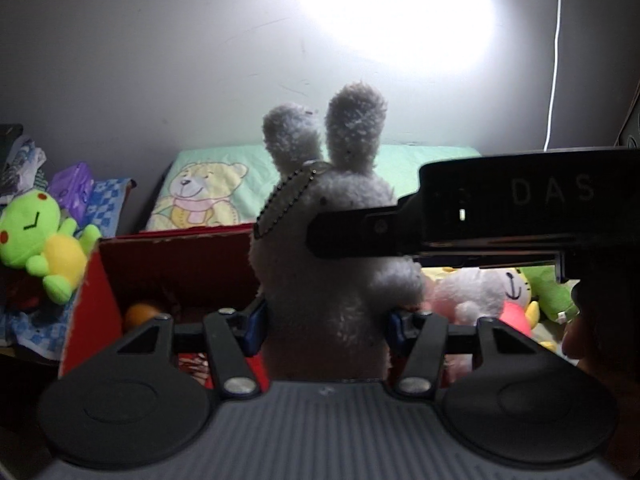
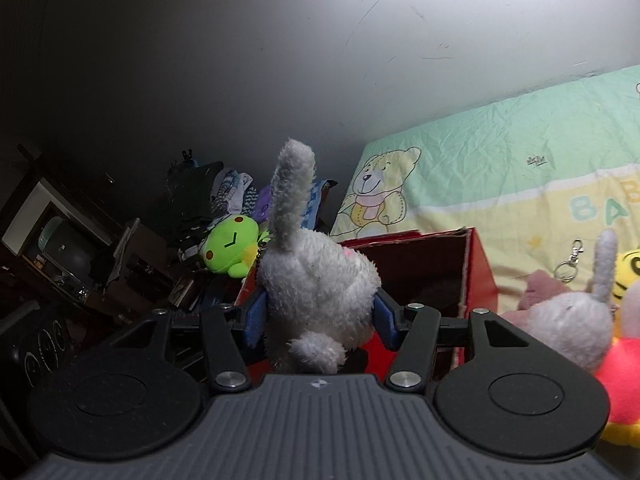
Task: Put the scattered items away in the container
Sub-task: 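Lift the grey bunny and carry it over the red cardboard box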
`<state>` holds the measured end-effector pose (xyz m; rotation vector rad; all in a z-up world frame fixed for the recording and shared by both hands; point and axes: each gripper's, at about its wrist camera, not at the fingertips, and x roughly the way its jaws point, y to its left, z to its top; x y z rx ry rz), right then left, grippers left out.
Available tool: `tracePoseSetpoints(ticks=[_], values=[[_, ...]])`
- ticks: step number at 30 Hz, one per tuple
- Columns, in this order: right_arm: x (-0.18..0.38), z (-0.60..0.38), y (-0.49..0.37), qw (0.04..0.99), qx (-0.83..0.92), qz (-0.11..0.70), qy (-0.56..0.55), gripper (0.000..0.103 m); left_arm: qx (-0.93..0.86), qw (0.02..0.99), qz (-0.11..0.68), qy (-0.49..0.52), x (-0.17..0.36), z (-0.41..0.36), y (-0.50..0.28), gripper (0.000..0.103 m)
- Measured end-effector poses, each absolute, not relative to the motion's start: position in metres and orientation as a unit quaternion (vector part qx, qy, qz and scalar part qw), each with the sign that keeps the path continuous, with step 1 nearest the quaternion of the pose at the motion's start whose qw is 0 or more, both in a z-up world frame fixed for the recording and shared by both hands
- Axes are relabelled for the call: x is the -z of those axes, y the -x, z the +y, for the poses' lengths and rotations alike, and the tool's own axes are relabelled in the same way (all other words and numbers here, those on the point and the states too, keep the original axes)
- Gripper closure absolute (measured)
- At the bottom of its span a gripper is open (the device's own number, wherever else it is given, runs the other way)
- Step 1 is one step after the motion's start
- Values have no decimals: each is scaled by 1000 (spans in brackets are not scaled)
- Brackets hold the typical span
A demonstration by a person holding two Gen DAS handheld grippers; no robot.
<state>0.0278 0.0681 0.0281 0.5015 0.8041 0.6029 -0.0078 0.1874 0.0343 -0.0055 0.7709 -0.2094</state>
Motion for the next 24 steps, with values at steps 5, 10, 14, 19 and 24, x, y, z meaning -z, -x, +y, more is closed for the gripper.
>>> tracePoseSetpoints(ticks=[5, 10, 14, 19, 24], values=[[-7, 113, -40, 829, -293, 409, -244, 45, 76, 911, 404, 10, -16, 232, -1, 45], [11, 136, -48, 814, -293, 436, -249, 45, 60, 900, 431, 10, 2, 254, -7, 45], [26, 151, -56, 801, -290, 461, -249, 45, 44, 887, 459, 6, 20, 266, -18, 45], [45, 162, -63, 784, -281, 489, -260, 45, 31, 876, 481, -2, 33, 273, -25, 45], [62, 171, -72, 766, -273, 514, -272, 45, 22, 866, 500, -6, 43, 279, -29, 45]])
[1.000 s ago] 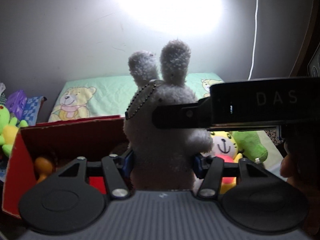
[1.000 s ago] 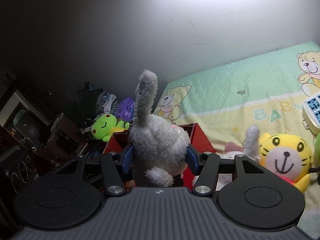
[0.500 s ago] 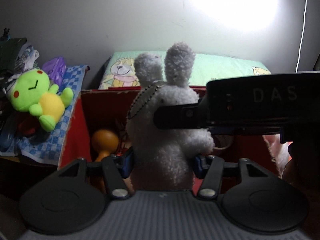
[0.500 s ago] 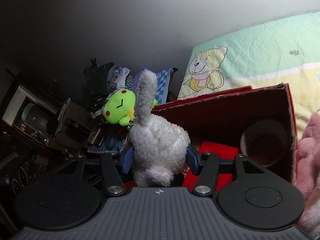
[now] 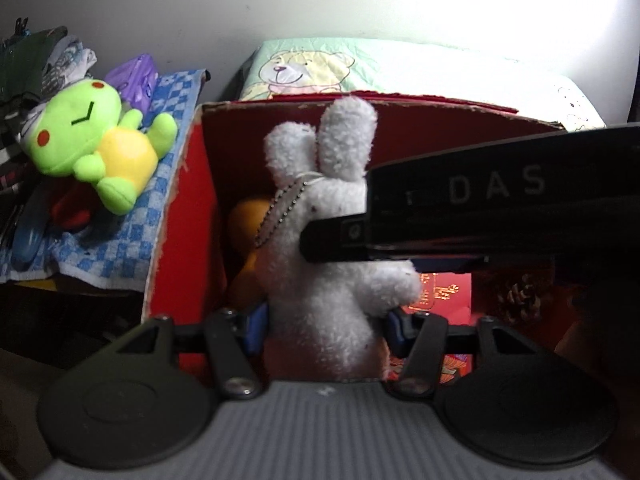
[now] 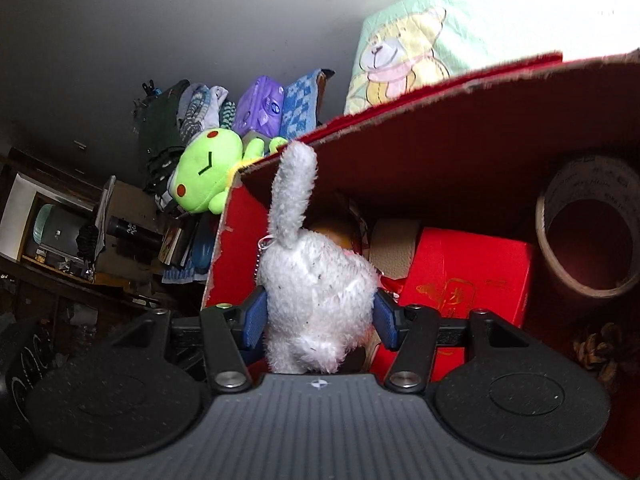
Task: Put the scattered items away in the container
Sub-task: 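Lift the grey bunny and carry it over the red cardboard box, then lower the grey bunny into the box and open the right gripper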
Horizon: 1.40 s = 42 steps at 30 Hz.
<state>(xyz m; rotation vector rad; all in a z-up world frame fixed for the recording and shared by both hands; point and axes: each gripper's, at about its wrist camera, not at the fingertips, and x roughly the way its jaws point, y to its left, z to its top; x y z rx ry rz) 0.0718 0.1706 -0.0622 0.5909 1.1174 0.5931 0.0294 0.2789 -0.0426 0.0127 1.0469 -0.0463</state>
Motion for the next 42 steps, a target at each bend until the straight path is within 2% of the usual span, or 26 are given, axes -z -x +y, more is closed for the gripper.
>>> tracePoseSetpoints(ticks=[12, 14, 16, 18, 23, 29, 32, 34, 35, 42], values=[[82, 172, -85, 731, -267, 553, -296, 44, 14, 861, 508, 6, 36, 286, -23, 43], [83, 174, -88, 728, -270, 556, -296, 44, 9, 867, 498, 2, 29, 286, -17, 36], [83, 178, -89, 726, -273, 560, -291, 44, 10, 875, 484, -8, 24, 284, -11, 35], [82, 182, -90, 726, -281, 562, -280, 41, 25, 881, 473, -11, 17, 282, -5, 35], [82, 186, -93, 716, -307, 564, -274, 32, 50, 881, 469, -15, 18, 283, -4, 43], [77, 168, -91, 717, -306, 554, -292, 32, 45, 877, 478, -25, 31, 281, -8, 45], [74, 158, -87, 729, -296, 543, -293, 39, 37, 876, 480, -32, 34, 281, -11, 45], [74, 158, -88, 733, -287, 546, -287, 51, 31, 875, 482, -37, 37, 281, -11, 44], [75, 159, -88, 733, -284, 550, -282, 54, 29, 876, 480, -41, 37, 280, -10, 45], [78, 167, -89, 726, -296, 552, -283, 57, 24, 873, 486, -44, 36, 283, -9, 45]])
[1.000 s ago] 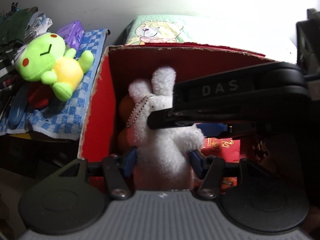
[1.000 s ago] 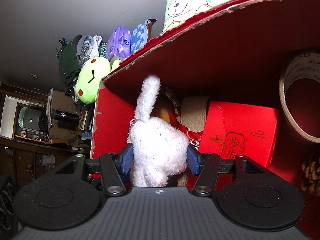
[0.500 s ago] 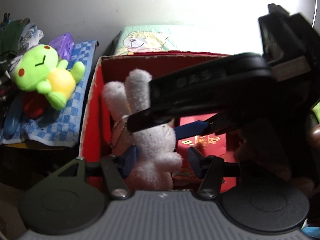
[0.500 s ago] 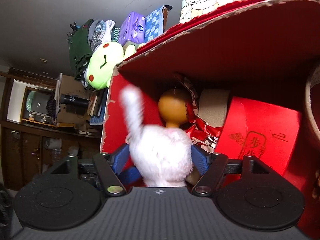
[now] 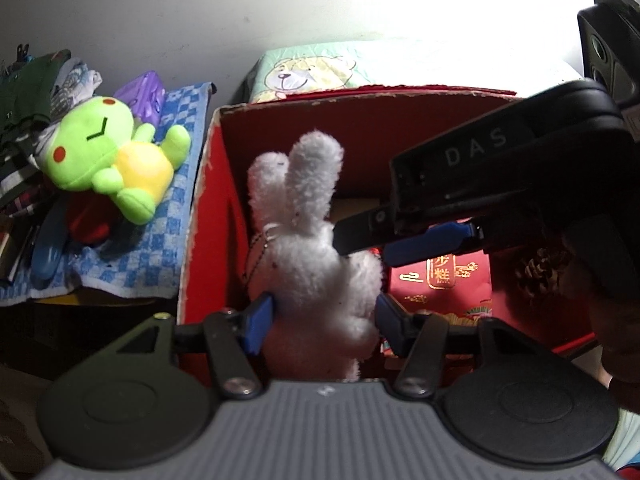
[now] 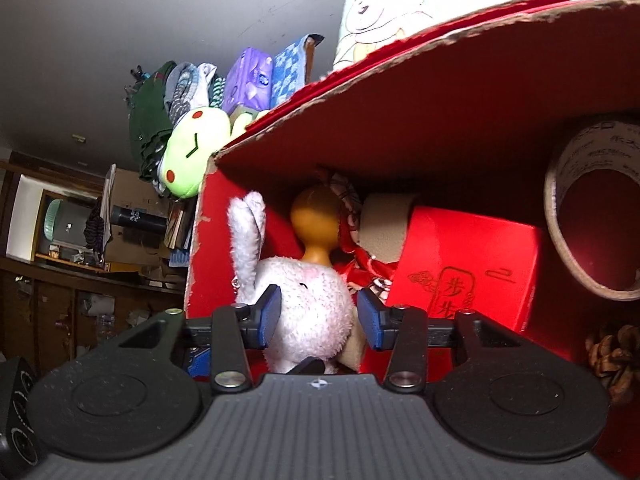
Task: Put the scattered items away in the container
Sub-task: 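Lower the grey bunny into the box and open the right gripper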
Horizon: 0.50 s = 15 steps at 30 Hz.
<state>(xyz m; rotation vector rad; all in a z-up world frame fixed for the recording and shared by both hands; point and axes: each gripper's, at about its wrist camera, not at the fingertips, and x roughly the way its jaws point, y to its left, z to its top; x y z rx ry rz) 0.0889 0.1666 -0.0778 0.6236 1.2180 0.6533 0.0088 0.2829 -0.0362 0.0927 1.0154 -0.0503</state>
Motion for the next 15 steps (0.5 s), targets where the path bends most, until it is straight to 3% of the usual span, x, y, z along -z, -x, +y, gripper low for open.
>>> tracePoseSetpoints(ticks=[15], values=[[72, 157, -82, 736, -292, 539, -287, 57, -2, 863, 505, -27, 35, 281, -12, 43]])
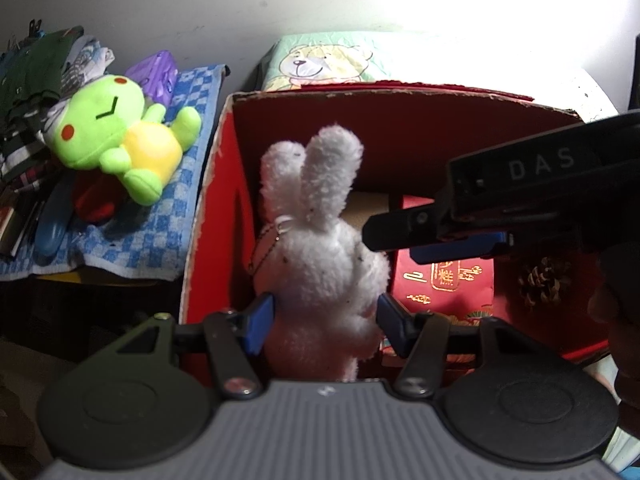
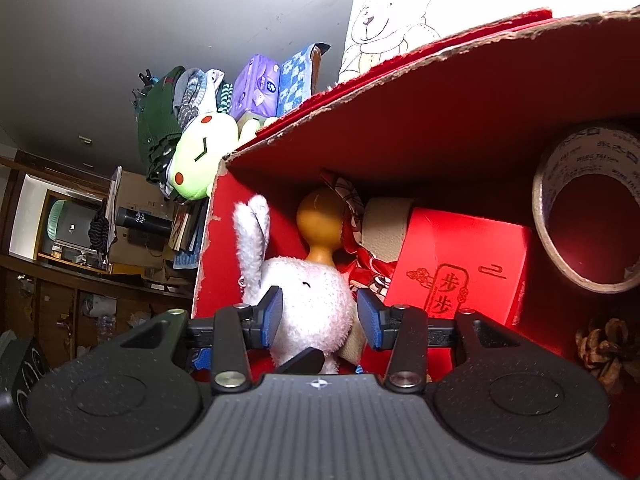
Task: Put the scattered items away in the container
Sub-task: 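Lower the grey bunny into the box and open the right gripper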
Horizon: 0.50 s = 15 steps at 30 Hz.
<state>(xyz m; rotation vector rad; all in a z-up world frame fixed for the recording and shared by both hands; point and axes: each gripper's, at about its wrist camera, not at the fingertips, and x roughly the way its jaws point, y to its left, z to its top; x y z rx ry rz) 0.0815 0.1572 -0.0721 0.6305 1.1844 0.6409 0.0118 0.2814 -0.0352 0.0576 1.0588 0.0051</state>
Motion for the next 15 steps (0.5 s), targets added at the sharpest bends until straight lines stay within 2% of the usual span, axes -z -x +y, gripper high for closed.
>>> tracePoseSetpoints(ticks=[12, 15], values=[[66, 145, -65, 761, -273, 520, -276, 57, -15, 865, 501, -25, 29, 282, -7, 42], [64, 141, -61, 770, -262, 516, -269, 57, -15, 868, 495, -26, 25, 279, -6, 36]])
